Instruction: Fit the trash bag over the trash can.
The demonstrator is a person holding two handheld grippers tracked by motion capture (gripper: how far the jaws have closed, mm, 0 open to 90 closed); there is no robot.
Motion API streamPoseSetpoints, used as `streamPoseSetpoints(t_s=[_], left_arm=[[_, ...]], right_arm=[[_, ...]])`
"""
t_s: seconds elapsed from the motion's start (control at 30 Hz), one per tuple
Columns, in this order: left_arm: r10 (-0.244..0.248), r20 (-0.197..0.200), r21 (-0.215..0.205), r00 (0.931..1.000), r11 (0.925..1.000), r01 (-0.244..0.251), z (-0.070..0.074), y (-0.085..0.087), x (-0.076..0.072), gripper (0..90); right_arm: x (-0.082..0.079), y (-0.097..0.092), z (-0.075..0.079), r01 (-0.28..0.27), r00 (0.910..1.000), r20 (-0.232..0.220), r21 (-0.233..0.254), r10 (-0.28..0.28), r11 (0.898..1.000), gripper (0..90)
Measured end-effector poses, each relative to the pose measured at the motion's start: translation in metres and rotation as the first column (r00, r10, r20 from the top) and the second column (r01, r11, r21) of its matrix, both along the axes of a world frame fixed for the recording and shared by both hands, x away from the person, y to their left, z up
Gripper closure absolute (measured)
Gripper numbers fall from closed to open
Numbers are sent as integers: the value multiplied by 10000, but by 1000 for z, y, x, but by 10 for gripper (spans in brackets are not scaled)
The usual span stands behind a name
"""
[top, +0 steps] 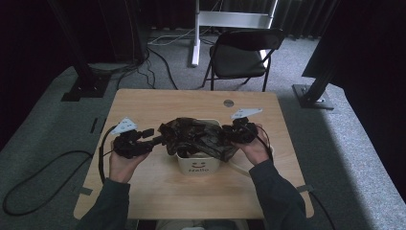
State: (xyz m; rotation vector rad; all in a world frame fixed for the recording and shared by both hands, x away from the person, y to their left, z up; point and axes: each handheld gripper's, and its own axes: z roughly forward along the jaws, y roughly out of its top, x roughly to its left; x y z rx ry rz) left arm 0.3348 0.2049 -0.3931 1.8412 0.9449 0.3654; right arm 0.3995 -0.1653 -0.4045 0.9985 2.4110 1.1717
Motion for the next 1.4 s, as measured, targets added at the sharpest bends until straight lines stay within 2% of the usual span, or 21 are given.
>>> streamPoseSetpoints(t_s=[0.17, 0.23, 0.3, 0.43, 0.57, 0.67, 0.77, 0.83, 0.97, 1.1, 1.17, 1.23, 1.4], left_arm=[[-156, 390, 690, 9991, 9975, 129, 8, -22, 8, 421], [-201, 451, 737, 9988, 9971, 168, 9, -29, 14, 421], [-179, 460, 728, 9988, 9972, 146, 9, -35, 22, 480], [164, 75, 387, 9998, 9991, -167, 5, -40, 39, 697], [652, -417, 237, 9970, 9977, -642, -3, -38, 55, 826], [955, -778, 141, 9924, 9954, -947, -10, -34, 67, 886], [1190, -1182, 158, 9858, 9929, -1179, -18, -31, 75, 897], [1275, -1399, 381, 9819, 9916, -1234, -23, -31, 80, 898], [1398, -1859, 571, 9726, 9897, -1313, -35, -30, 87, 899], [1329, -2278, 490, 9646, 9910, -1249, -45, -28, 89, 899], [1295, -2372, 507, 9628, 9914, -1209, -47, -26, 89, 899], [1220, -2461, 349, 9615, 9925, -1170, -48, -24, 87, 899], [1122, -2530, 236, 9609, 9937, -1098, -50, -22, 85, 899]], right_arm=[[0, 0, 0, -10, 10000, -2, 2, 10, 10000, 733], [0, 0, 0, -17, 10000, -1, 1, 17, 10000, 733], [0, 1, 0, -16, 10000, -10, -1, 16, 10000, 733], [0, 0, 0, -33, 10000, 4, -13, 33, 10000, 733], [-1, -1, 0, -45, 10000, -11, -1, 45, 10000, 733], [-2, -2, 0, -65, 10000, -18, -16, 65, 10000, 734], [-1, -3, 0, -73, 10000, -33, -36, 73, 10000, 735], [-1, -3, 0, -70, 10000, -29, -22, 70, 10000, 738], [1, -3, -1, -26, 10000, -70, 12, 26, 10000, 742], [4, -3, -3, -31, 9999, -96, 105, 32, 9999, 758], [5, -3, -3, -56, 9999, -125, 145, 57, 9999, 779], [7, -3, -3, -62, 9998, -184, 236, 66, 9997, 805], [13, 0, -3, 7, 9999, -164, 280, -3, 9996, 872]])
